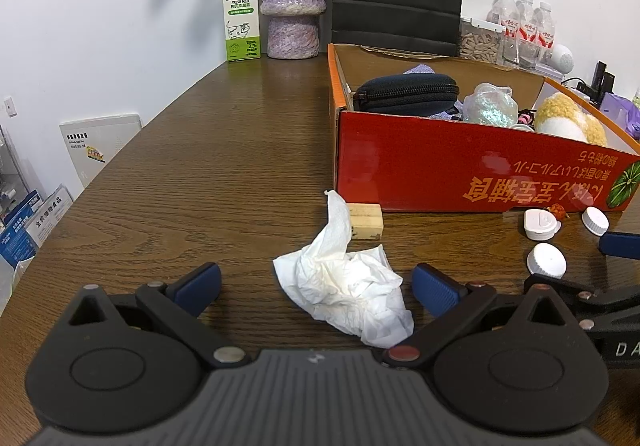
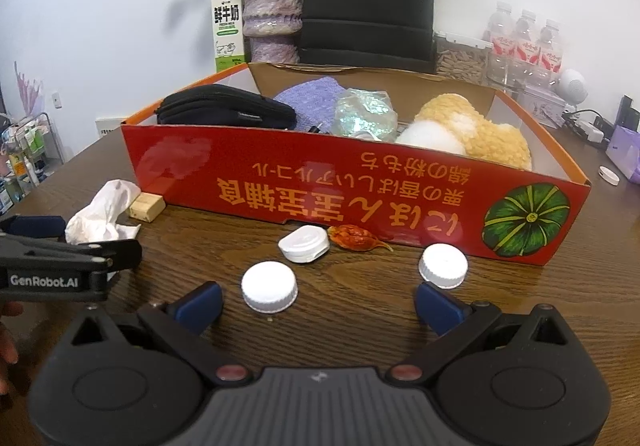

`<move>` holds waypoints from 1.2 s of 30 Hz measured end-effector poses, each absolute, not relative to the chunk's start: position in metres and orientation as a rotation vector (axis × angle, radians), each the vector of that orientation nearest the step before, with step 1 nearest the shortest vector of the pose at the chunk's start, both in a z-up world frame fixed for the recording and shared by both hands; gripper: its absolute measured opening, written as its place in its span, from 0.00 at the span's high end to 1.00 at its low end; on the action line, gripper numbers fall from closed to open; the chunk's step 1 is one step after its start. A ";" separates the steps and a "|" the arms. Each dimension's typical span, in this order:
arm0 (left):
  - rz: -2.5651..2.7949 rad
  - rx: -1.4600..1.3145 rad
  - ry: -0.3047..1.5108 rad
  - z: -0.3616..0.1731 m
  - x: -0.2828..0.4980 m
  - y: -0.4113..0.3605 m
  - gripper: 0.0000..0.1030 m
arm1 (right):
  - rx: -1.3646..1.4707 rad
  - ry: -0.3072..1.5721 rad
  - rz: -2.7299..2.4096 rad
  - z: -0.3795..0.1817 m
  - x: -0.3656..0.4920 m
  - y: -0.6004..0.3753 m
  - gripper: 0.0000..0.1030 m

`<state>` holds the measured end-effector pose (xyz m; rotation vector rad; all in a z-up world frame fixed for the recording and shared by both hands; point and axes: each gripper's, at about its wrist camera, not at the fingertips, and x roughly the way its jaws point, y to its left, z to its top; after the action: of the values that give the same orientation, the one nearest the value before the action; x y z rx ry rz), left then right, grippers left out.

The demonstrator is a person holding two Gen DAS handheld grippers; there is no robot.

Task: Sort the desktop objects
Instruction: 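Grasp the white tissue with the left tool while the right tool grasps a white cap, then carry the tissue and cap into the box and open both tools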

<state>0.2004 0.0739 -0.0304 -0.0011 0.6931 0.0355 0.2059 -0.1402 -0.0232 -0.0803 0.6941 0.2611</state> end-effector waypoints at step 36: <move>-0.091 0.083 0.557 -0.009 0.167 0.043 0.83 | -0.041 0.579 0.382 -0.008 0.174 -0.146 0.74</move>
<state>0.1669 0.0431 -0.0087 0.0829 0.5566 -0.0914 0.1743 -0.1463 -0.0082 -0.0414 0.5792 0.3820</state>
